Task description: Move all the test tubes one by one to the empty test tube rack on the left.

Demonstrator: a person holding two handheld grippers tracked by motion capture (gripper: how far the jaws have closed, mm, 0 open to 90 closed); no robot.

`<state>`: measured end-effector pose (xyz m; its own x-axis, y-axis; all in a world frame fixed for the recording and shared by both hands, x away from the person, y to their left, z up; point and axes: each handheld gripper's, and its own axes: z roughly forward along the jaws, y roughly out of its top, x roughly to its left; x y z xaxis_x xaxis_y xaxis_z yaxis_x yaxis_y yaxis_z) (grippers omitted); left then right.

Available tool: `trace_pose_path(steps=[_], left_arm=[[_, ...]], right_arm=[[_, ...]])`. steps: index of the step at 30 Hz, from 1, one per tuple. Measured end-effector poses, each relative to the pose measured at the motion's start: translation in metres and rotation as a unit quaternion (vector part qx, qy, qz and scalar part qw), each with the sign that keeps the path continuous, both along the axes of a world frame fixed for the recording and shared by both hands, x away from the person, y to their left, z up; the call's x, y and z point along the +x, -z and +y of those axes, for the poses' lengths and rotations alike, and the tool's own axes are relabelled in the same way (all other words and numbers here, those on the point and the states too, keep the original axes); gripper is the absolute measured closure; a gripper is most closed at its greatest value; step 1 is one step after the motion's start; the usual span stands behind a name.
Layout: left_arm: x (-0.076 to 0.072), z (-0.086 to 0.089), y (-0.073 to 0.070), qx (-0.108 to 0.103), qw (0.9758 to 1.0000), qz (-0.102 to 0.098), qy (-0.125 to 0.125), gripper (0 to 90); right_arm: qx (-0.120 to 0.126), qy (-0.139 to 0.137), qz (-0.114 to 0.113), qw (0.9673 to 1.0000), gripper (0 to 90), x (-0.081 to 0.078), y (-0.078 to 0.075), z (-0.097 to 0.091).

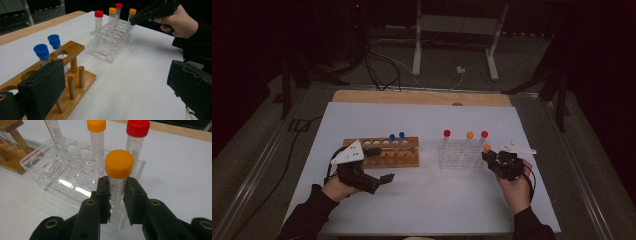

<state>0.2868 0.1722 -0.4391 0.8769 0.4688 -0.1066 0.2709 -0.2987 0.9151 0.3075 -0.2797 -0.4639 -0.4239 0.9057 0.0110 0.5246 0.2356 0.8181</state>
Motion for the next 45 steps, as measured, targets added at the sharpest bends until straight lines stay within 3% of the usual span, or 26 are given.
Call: trace_pose_path(steps=[18, 25, 29, 38, 45], left_arm=[[0.000, 0.000, -0.001, 0.003, 1.0000, 0.002, 0.001, 2.7], [0.000, -0.001, -0.002, 0.002, 1.0000, 0.004, 0.004, 2.7], [-0.001, -0.002, -0.004, 0.003, 1.0000, 0.004, 0.007, 2.7], [-0.003, -0.007, -0.007, 0.001, 0.9999, 0.004, 0.013, 2.7], [-0.006, -0.013, -0.012, -0.002, 0.9999, 0.001, 0.016, 2.8]], right_arm=[[-0.022, -0.008, -0.068, 0.9974, 74.7, -0.020, -0.041, 0.005], [-0.010, -0.040, -0.084, 0.9956, 74.7, -0.029, -0.053, 0.017], [-0.003, -0.069, -0.084, 0.9941, 74.8, -0.033, -0.056, 0.030], [0.016, -0.136, -0.061, 0.9886, 74.7, -0.038, -0.051, 0.064], [0.011, -0.185, -0.042, 0.9817, 74.7, -0.039, -0.040, 0.093]])
